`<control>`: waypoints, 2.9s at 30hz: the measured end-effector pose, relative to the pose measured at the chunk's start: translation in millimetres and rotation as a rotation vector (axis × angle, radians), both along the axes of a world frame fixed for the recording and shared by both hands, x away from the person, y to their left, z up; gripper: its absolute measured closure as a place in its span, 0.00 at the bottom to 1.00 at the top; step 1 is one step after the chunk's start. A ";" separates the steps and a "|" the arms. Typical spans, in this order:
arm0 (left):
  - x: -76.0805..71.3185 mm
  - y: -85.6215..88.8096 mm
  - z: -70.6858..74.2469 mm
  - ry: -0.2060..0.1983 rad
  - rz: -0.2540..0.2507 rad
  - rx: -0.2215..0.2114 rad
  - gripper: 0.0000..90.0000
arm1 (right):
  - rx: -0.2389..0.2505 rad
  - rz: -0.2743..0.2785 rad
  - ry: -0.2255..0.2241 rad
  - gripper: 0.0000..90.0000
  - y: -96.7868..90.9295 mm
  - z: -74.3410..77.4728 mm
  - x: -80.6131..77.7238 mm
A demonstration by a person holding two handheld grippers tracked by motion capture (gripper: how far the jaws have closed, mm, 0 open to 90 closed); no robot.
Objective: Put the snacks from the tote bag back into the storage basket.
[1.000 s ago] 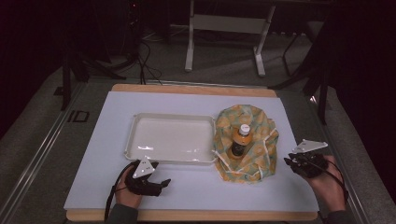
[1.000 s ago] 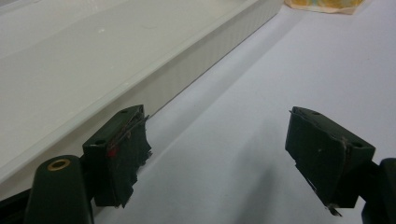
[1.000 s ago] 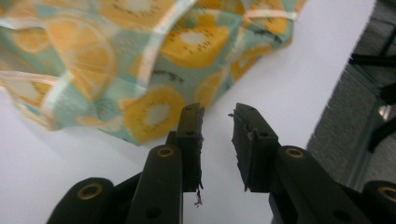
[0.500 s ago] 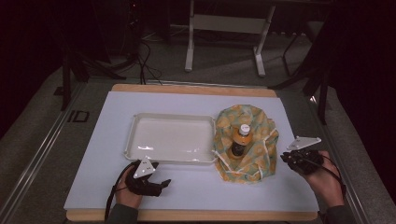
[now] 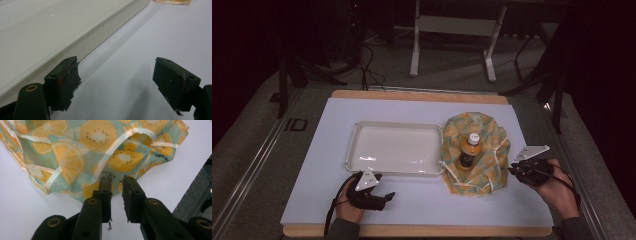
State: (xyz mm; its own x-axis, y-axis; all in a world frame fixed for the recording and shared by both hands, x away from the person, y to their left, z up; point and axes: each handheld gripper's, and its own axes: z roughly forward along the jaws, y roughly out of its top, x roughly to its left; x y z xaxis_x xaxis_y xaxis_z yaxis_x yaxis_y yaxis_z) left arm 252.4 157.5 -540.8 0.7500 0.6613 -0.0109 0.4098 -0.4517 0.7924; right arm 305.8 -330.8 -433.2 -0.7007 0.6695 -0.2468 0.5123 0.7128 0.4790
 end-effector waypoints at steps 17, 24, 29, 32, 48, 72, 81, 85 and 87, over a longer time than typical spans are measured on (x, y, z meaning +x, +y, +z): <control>0.0 -0.6 -0.1 0.002 0.000 0.004 0.24 | 0.009 0.018 -0.013 0.83 4.9 6.2 6.3; 0.0 -0.6 -0.1 0.002 -0.001 0.003 0.24 | 0.000 0.046 -0.007 0.88 12.2 7.7 8.5; 0.2 -0.7 -0.1 0.003 -0.003 0.005 0.24 | -0.026 0.088 0.011 0.94 20.4 8.7 12.3; 0.1 -0.7 -0.1 0.002 -0.003 0.006 0.24 | -0.030 0.098 0.009 0.98 25.0 10.3 13.8; 0.3 -0.9 -0.1 0.005 -0.005 0.008 0.24 | -0.037 0.174 -0.025 1.00 54.3 16.6 22.3; 1.0 -2.0 -0.5 0.013 -0.011 0.017 0.24 | -0.061 0.242 -0.017 0.98 91.1 15.6 35.8; 1.2 -1.9 -0.4 0.014 -0.014 0.022 0.24 | -0.058 0.297 -0.006 0.95 100.2 19.8 34.0; 1.1 -2.1 -0.5 0.014 -0.014 0.020 0.24 | -0.068 0.323 -0.011 0.93 104.2 26.8 31.6; 1.2 -2.4 -0.6 0.015 -0.013 0.021 0.24 | -0.076 0.333 -0.013 0.92 106.1 31.1 30.6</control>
State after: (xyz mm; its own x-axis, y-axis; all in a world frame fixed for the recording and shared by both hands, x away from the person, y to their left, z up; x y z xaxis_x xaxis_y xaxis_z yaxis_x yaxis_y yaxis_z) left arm 253.6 155.0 -541.4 0.7586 0.6515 -0.0086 0.4155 -0.4736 0.7766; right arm 336.5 -224.7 -402.1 -0.8741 0.3840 -0.2976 0.2398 0.8737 0.4232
